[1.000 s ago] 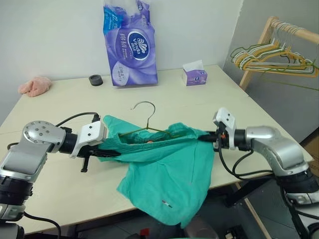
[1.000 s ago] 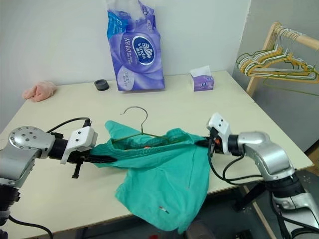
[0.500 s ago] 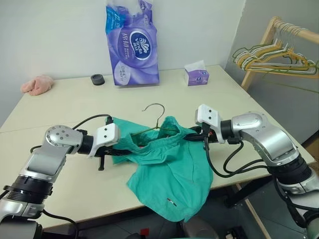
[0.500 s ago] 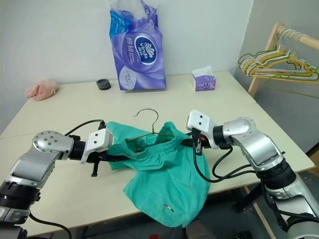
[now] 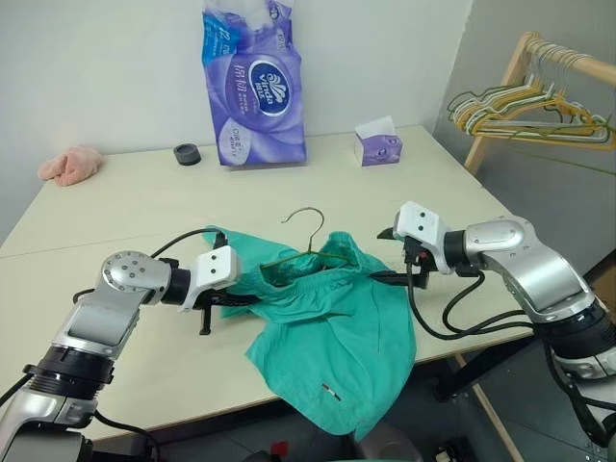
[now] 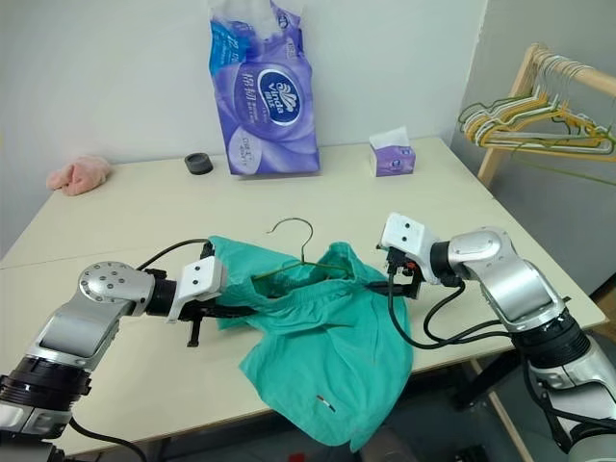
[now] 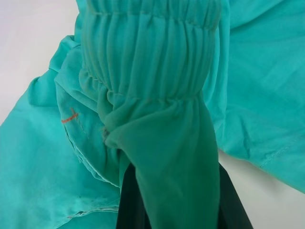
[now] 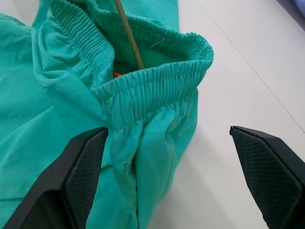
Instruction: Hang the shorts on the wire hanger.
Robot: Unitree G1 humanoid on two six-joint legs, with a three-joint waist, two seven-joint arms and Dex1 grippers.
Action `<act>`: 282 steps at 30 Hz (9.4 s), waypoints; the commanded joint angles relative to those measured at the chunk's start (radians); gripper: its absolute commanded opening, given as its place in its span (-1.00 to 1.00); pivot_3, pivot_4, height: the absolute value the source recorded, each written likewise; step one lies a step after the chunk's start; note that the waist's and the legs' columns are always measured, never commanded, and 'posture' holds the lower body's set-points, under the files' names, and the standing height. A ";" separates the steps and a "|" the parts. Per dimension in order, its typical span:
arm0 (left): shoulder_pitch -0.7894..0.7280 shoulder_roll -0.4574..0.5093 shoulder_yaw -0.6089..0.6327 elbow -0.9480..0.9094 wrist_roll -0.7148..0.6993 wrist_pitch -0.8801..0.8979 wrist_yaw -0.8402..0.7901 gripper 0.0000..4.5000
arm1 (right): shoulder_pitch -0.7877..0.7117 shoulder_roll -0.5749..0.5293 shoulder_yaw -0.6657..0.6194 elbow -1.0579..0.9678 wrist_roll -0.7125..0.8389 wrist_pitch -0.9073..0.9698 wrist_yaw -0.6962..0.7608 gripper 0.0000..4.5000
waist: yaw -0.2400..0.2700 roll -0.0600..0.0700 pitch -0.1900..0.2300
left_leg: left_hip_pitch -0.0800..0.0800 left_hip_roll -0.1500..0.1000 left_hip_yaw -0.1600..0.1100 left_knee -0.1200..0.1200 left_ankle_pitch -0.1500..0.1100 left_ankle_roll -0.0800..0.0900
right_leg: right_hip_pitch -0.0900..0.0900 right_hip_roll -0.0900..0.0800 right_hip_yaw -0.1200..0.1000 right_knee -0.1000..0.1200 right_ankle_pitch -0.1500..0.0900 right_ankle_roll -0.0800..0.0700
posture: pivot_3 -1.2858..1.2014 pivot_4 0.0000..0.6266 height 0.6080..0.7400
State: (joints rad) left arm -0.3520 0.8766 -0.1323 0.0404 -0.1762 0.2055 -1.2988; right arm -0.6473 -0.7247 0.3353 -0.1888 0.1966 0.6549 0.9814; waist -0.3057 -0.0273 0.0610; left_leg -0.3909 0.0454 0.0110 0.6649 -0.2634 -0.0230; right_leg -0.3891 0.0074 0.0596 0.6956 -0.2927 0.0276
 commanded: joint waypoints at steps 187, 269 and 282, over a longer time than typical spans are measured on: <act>-0.505 -0.578 -0.117 0.009 -0.184 0.196 0.320 0.98 | 0.342 0.064 -1.052 -0.282 0.347 0.960 -0.630 -1.00 | -0.161 0.015 0.011 | -0.005 -0.009 -0.005 -0.003 0.000 0.001 | 0.003 -0.001 -0.004 -0.002 -0.010 0.004 | -0.43 -0.72 1.00; -0.070 -0.632 0.260 -0.275 0.117 0.384 0.993 1.00 | 0.118 0.308 -0.343 0.024 0.019 -0.177 -0.593 0.99 | -0.233 0.004 0.091 | 0.024 -0.019 0.035 -0.017 -0.007 0.010 | 0.017 -0.027 0.031 -0.015 -0.009 0.031 | -0.21 -0.79 1.00; 0.206 -0.723 0.399 -0.406 0.176 0.355 1.292 1.00 | 0.077 0.539 -0.222 0.517 -0.055 -0.594 -0.487 0.99 | 0.043 -0.013 0.071 | 0.008 -0.021 0.011 0.000 -0.007 0.014 | 0.015 -0.028 0.008 -0.015 0.002 0.025 | -0.06 -0.83 1.00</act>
State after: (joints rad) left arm -0.1226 0.1505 0.2662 -0.3269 -0.0012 0.5932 -0.0216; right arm -0.5419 -0.1858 0.1201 0.3139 0.1429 0.1122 0.4778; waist -0.2624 -0.0408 0.1322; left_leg -0.3825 0.0246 0.0225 0.6654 -0.2702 -0.0089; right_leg -0.3738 -0.0201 0.0682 0.6808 -0.2901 0.0524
